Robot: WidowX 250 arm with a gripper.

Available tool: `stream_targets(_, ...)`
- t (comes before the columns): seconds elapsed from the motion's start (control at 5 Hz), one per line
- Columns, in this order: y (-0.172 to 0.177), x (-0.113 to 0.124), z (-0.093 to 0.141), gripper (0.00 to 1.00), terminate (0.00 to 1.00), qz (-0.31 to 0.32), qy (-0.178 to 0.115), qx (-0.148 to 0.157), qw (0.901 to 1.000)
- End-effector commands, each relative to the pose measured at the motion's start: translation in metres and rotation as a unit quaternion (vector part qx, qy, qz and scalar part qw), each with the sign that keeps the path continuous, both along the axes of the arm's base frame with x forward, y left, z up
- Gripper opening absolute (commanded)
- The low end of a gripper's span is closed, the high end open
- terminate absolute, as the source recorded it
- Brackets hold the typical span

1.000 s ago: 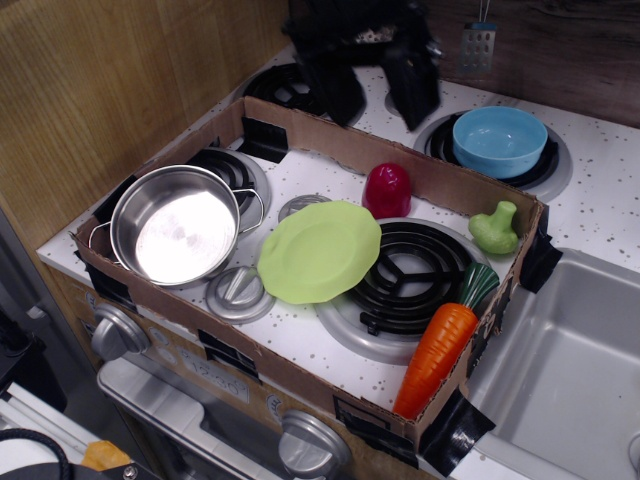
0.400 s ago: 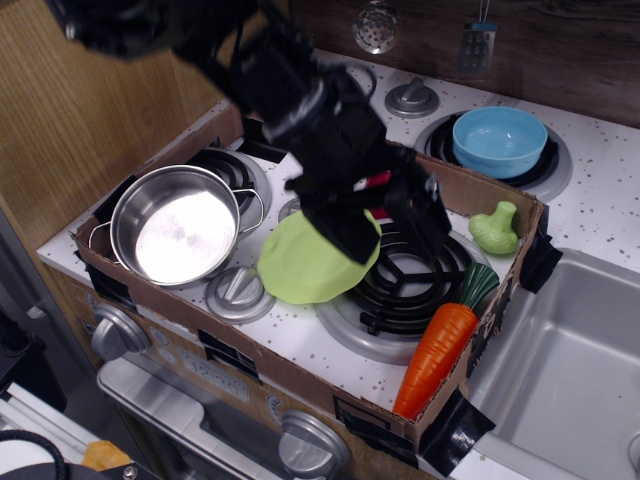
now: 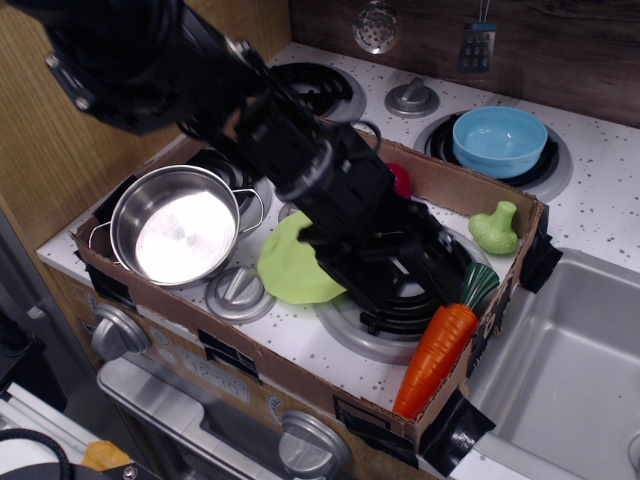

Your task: Put carrot on plate

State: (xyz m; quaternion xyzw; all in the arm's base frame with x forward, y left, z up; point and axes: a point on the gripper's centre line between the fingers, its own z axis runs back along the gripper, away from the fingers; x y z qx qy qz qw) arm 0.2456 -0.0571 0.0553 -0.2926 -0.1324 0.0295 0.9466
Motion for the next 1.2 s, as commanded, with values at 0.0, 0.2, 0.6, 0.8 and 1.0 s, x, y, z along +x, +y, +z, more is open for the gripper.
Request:
stream_targets(0.0,-0.022,0.014,-0.014,1.00,0.00,-0.008,-0.026,-0.010,0.9996)
stream_targets(0.2,-0.030,0.017,-0.024,1.00,0.00,-0.008,-0.027,-0.017,0.9995)
stream_targets(0.6,-0.037,0.014,-0.037,1.00,0.00,-0.007,-0.025,-0.040,0.9988)
stream_targets(0.8,-0.034,0.014,-0.029,0.00,0.00,-0.006,-0.021,-0.030,0.9993)
stream_targets(1.0,-0.032,0.016,-0.024,0.00,0.00,-0.007,-0.016,-0.021,0.9996)
